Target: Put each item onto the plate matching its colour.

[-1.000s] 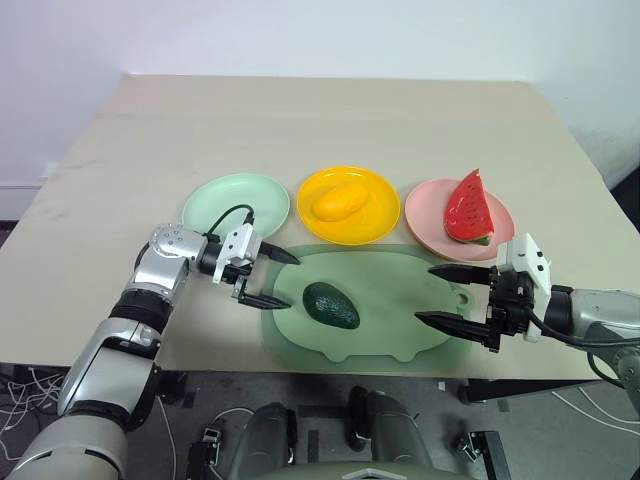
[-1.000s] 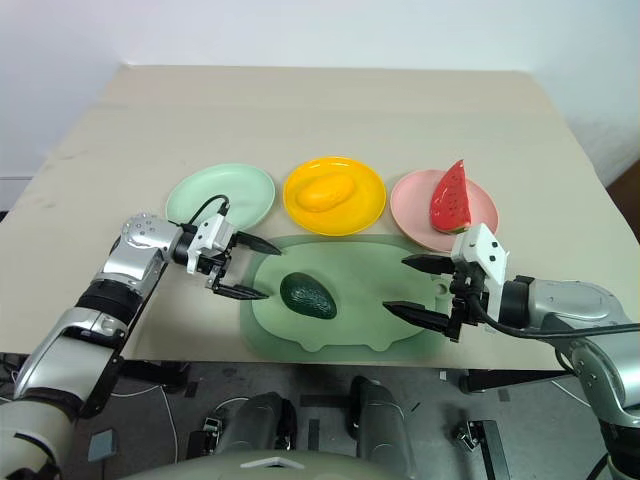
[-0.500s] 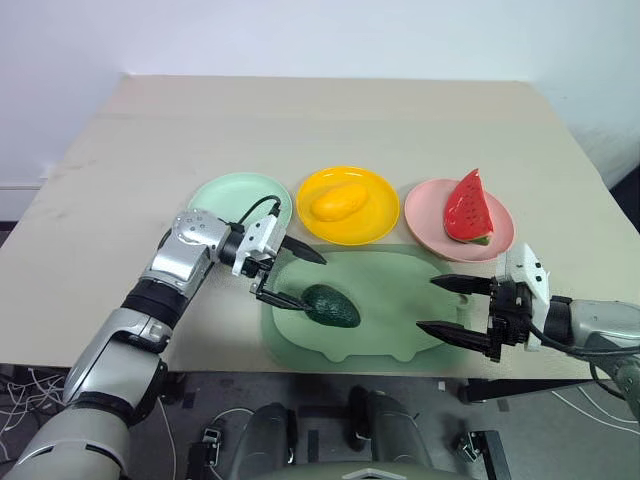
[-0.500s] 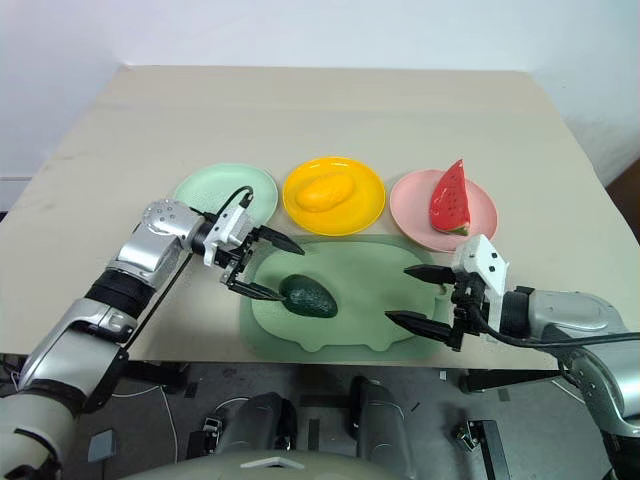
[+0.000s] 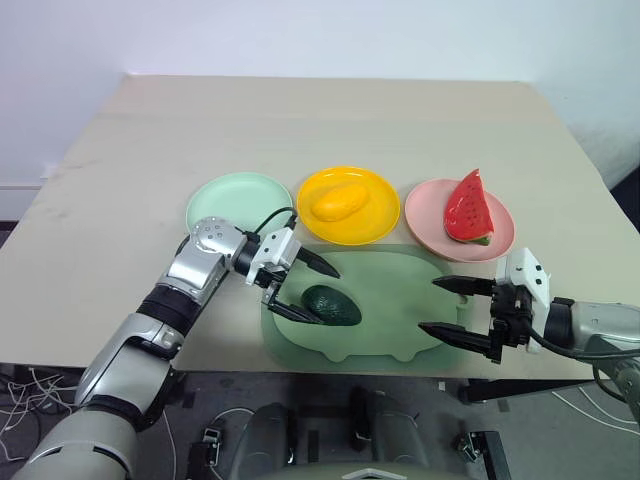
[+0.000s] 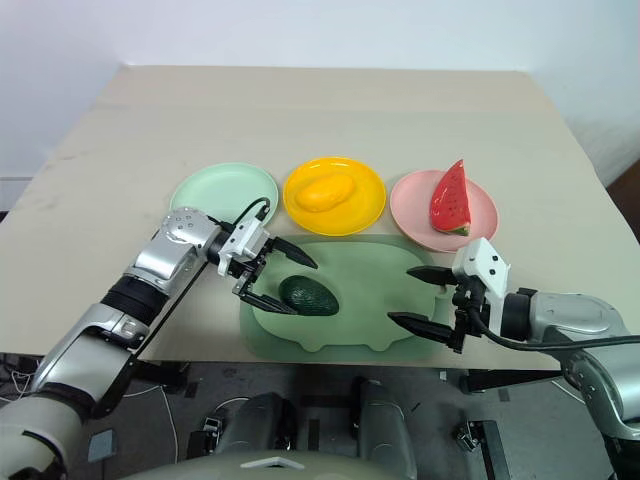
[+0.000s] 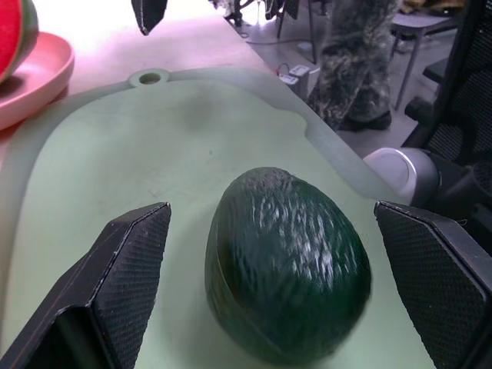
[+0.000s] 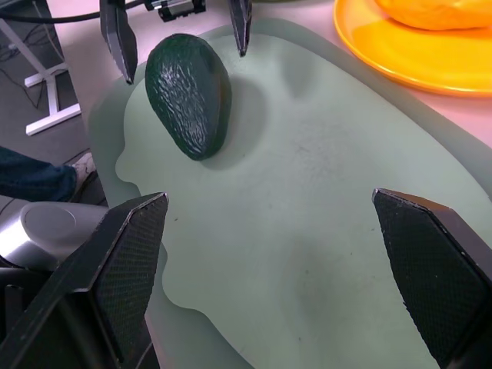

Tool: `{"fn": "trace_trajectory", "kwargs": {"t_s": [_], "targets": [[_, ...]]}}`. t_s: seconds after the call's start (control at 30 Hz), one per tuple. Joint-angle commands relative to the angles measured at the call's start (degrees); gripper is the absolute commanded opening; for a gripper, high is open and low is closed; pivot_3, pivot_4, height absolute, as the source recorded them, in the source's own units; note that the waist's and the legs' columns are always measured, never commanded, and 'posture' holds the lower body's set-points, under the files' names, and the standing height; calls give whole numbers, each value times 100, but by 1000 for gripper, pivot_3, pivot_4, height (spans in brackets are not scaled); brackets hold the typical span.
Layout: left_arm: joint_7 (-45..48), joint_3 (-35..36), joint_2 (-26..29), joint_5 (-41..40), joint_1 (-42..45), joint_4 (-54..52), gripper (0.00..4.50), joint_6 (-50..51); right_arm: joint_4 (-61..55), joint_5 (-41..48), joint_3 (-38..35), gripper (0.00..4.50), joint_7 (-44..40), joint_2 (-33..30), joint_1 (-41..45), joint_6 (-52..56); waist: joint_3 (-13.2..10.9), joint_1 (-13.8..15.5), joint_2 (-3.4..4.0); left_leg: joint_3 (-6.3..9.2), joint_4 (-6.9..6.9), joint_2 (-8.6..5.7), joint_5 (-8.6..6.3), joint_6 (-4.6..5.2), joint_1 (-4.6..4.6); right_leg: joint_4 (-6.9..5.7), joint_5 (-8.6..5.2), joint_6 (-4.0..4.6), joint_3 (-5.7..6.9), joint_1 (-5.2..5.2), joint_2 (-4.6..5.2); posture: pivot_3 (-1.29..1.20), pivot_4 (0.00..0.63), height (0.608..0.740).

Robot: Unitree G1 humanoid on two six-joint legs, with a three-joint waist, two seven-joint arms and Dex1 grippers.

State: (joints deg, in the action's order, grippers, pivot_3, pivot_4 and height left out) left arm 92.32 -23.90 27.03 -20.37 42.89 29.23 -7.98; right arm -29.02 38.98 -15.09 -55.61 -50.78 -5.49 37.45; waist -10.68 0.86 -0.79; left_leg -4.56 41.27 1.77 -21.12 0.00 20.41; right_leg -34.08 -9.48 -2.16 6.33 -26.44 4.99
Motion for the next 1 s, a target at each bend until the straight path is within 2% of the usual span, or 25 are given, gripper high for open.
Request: {"fn": "trace_trajectory", "kwargs": {"t_s": [0.03, 0.57, 0.77, 1.0], "targets": [[18, 85, -120, 137, -41, -28, 4462, -75, -129, 41, -170, 4500, 37, 2, -7, -78, 0, 2, 0, 0, 0, 0, 0, 0, 0, 0, 0, 0, 0, 0, 0, 0, 150, 733], [-31, 312, -432, 479, -277, 48, 4462, -99, -184, 58, -168, 4500, 173, 49, -113, -122, 1, 3, 0, 2, 1, 0, 0, 0, 0, -1, 0, 0, 0, 1, 1, 0, 150, 733], [-16, 416, -486, 531, -305, 56, 3147, -108, -148, 49, -130, 4500, 176, 32, -51, -126, 1, 2, 0, 1, 1, 0, 0, 0, -1, -1, 0, 0, 0, 1, 0, 0, 150, 733], [-76, 501, -488, 591, -341, 47, 3136, -265, -102, 34, -88, 4500, 149, 20, 20, -130, 1, 0, 0, 2, 1, 1, 0, 0, -1, -1, 0, 0, 0, 1, 0, 0, 150, 733]]}}
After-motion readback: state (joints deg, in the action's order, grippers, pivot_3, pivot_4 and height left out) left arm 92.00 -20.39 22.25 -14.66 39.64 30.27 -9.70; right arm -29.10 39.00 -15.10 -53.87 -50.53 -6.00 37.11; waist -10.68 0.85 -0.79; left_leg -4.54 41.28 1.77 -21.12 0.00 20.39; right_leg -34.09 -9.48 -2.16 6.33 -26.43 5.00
